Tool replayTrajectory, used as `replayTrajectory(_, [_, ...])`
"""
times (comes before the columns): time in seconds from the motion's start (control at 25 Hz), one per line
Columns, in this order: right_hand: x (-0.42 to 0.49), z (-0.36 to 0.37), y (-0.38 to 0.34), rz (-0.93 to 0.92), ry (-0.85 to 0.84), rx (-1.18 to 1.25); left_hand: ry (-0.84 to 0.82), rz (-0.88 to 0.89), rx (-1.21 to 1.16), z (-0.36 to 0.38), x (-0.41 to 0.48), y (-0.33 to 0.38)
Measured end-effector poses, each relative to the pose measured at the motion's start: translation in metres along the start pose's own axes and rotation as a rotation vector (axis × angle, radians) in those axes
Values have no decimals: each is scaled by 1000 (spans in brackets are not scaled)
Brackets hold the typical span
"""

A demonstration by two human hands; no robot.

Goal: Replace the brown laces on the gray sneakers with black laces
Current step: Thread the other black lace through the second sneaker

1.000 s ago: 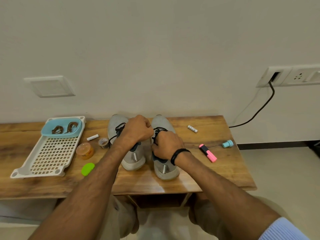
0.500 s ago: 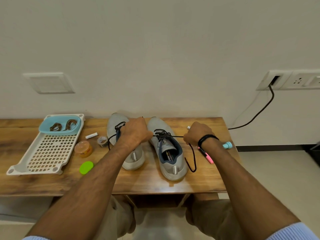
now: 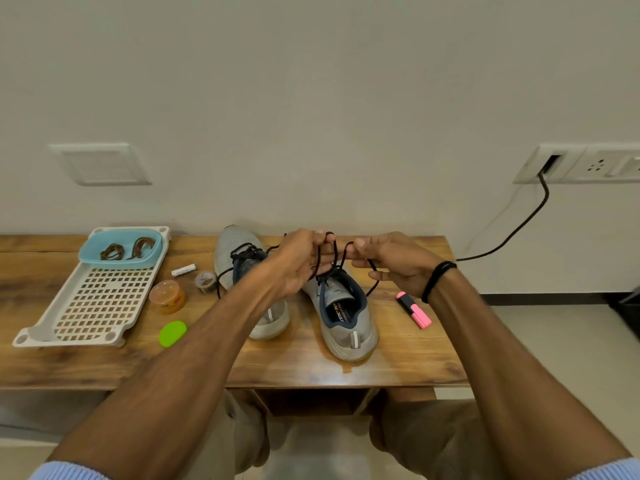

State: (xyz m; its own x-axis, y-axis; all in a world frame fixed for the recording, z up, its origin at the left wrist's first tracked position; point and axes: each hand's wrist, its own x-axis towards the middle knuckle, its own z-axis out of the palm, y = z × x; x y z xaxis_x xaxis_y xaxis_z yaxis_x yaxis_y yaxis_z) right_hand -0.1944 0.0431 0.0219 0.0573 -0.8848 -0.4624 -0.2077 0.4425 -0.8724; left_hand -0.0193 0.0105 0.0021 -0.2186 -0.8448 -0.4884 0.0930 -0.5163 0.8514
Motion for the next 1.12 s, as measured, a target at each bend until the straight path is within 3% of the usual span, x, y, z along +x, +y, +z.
replayTrajectory(0.12, [10,7,0,19,61,161,96,32,-72,4,4,-4])
replayTrajectory(0.4, [29,42,9,-100,110,509,100,128,156,5,12,-8])
replayTrajectory(0.64, [37,48,20,-168,231,401,61,221,233,1,15,-15])
replayTrajectory(0.92, [40,42,19,-98,192,443,-21,136,256,-8,19,-8])
replayTrajectory(1.12, [41,40,21,-87,273,424,-90,53,131,-8,21,-6])
